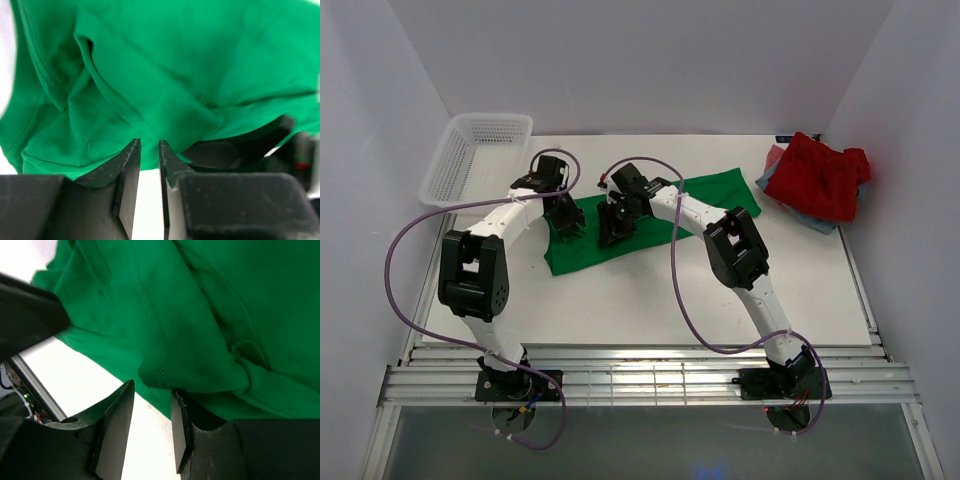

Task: Fold and stack the t-shirts
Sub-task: Fold the tshirt

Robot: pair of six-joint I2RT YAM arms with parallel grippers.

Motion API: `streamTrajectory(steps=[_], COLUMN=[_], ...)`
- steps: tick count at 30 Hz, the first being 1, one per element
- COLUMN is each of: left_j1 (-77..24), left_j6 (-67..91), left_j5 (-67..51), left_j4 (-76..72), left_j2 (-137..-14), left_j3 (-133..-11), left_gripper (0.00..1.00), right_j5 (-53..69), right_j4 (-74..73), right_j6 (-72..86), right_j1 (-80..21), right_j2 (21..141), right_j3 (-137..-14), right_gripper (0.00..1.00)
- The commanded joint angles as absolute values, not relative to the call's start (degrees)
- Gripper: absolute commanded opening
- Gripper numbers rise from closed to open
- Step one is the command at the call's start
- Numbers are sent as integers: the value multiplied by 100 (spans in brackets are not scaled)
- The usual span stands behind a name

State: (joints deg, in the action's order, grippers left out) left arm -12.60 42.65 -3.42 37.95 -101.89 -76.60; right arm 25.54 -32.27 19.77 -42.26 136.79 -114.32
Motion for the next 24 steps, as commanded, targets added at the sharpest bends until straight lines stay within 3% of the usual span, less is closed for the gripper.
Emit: streamTrajectory(steps=[1,20,21,22,24], left_j1=[-1353,-1380,-1380,-1380,-1380], left_j6=[4114,3498,3489,3481,3463], left_j5=[-439,-431,-439,-448,-466], left_j4=[3788,3683,3674,3665,3648], left_j2=[-10046,-10503,-10512,-10512,-10512], left_j3=[-7507,-6697,-6689,-6671,-6653], left_gripper=[31,24,24,24,24], right_j5=[2628,2330,2312,2268,2127], right_j4=[-3015,-2918,-2927,-2927,-2892], right_j6=[2074,2294,2285,2285,2303], right_j1=[-4254,-4245,-4245,-4245,-4245], right_j2=[13746,14089,14089,14080,14019], right_j3=[-11803,-12138,-12129,-12138,-12103], right_gripper=[41,41,39,26,12])
